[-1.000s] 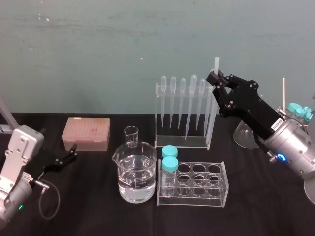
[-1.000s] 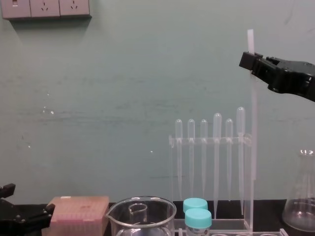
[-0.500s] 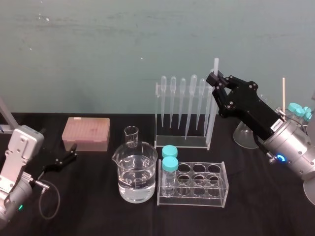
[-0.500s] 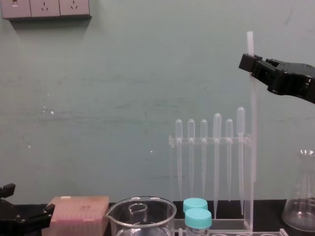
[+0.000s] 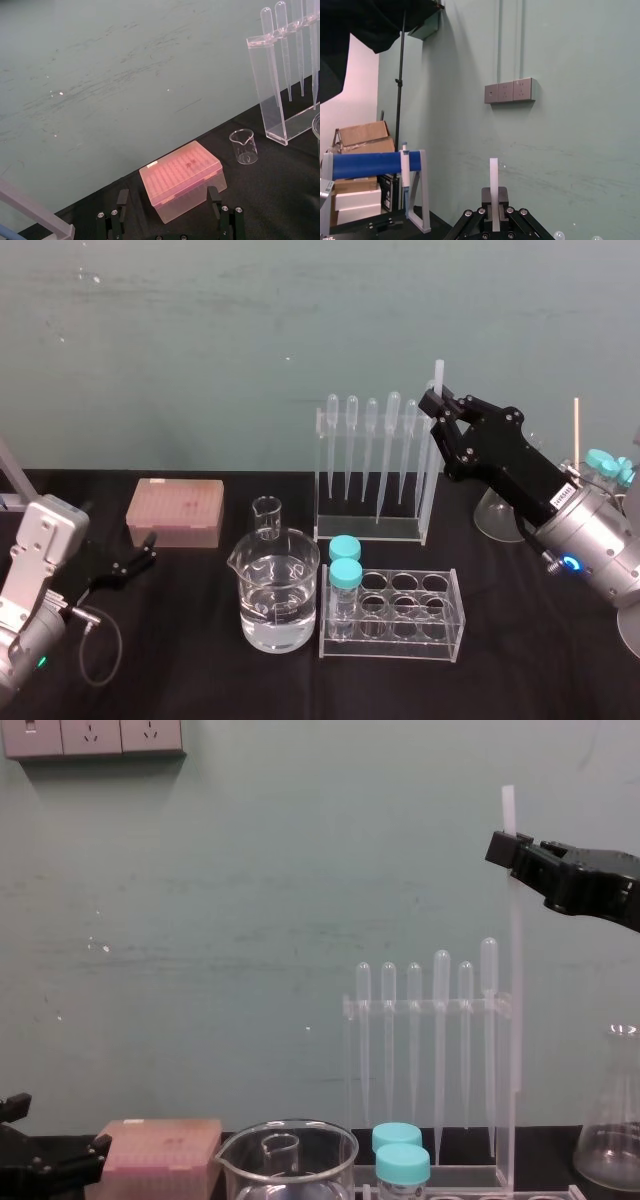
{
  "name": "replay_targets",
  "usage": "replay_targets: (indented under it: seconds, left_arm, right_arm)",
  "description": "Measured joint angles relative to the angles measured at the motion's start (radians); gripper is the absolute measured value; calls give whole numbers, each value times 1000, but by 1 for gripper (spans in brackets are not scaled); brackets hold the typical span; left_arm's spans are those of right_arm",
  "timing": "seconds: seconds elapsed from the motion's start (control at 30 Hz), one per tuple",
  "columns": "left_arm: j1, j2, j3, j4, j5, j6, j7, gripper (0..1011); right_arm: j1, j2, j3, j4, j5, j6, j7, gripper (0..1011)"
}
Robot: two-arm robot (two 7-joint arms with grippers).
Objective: Pick up the stirring rod with one hand, then place it down.
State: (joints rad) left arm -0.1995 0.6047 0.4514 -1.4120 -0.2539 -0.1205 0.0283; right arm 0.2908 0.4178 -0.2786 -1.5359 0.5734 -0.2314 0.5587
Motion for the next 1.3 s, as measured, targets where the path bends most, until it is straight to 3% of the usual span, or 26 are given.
replay_targets:
  seconds: [1.3]
  left_arm:
    - [0, 0, 0, 0, 0, 0, 0, 1000]
  right_arm:
    - [7, 0, -9, 19, 3, 2, 9, 68]
